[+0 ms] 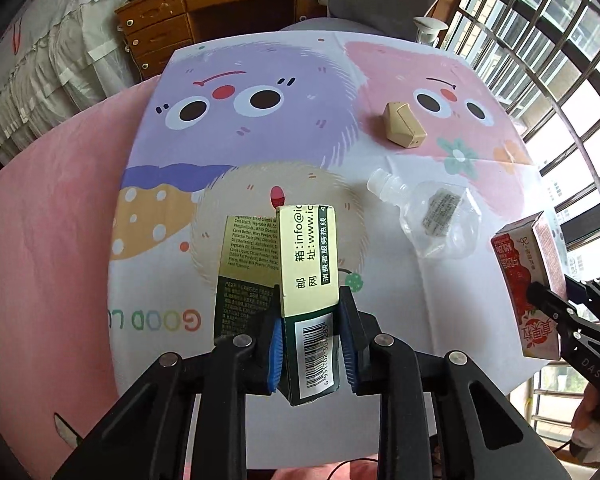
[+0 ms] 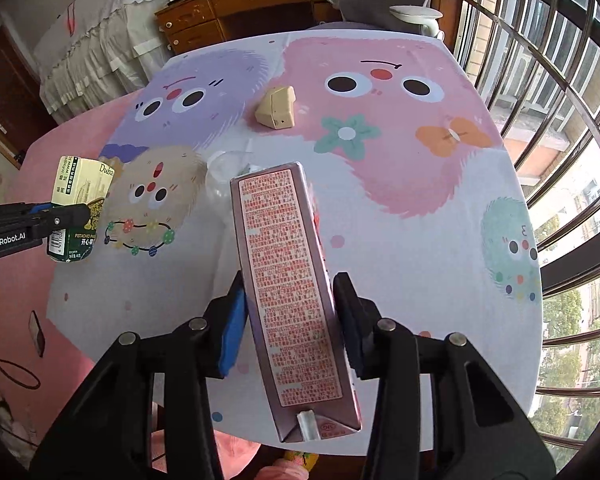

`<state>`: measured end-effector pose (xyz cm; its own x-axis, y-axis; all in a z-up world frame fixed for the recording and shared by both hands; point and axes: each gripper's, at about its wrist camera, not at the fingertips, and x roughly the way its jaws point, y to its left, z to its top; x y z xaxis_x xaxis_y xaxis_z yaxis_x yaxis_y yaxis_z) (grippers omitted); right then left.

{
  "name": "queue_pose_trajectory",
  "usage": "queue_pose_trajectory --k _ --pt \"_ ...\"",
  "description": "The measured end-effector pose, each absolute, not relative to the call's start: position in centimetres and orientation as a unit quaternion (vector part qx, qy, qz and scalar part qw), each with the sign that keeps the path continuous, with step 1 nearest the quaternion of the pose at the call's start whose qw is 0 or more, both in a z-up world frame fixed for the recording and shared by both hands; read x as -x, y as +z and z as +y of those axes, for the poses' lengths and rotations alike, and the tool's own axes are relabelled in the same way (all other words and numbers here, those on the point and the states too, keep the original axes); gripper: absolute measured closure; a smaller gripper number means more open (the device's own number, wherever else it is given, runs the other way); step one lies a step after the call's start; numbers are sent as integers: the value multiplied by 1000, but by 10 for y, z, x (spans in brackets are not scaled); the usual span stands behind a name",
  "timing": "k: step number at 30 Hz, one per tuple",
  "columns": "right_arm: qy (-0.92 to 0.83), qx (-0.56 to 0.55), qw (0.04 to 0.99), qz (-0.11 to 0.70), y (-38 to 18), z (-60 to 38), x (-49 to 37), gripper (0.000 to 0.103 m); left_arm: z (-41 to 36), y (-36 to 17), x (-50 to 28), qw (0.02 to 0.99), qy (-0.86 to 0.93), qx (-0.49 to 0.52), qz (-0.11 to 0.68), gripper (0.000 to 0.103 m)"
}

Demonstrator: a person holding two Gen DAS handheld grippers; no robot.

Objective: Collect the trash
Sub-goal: 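Lift the carton and green box and carry them over the bin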

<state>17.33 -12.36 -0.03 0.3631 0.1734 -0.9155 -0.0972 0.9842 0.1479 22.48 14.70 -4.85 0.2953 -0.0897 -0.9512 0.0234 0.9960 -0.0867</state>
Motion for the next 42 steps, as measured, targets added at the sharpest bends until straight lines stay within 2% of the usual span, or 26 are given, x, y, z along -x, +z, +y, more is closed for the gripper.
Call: queue_pose_trajectory --k 12,23,33,37,42 --pt "152 -42 840 519 68 -118 -59 65 115 32 -64 835 -75 68 541 79" --pt "201 -54 823 528 81 -117 51 65 66 17 62 825 -99 79 552 79" --pt "198 -90 778 590 19 -107 99 65 45 -35 108 787 -120 55 603 79" --pt "173 -101 753 626 -27 -95 107 65 57 -71 110 771 -126 62 621 79" --pt "123 -104 732 662 -109 -84 112 65 70 -143 109 748 -132 71 647 79"
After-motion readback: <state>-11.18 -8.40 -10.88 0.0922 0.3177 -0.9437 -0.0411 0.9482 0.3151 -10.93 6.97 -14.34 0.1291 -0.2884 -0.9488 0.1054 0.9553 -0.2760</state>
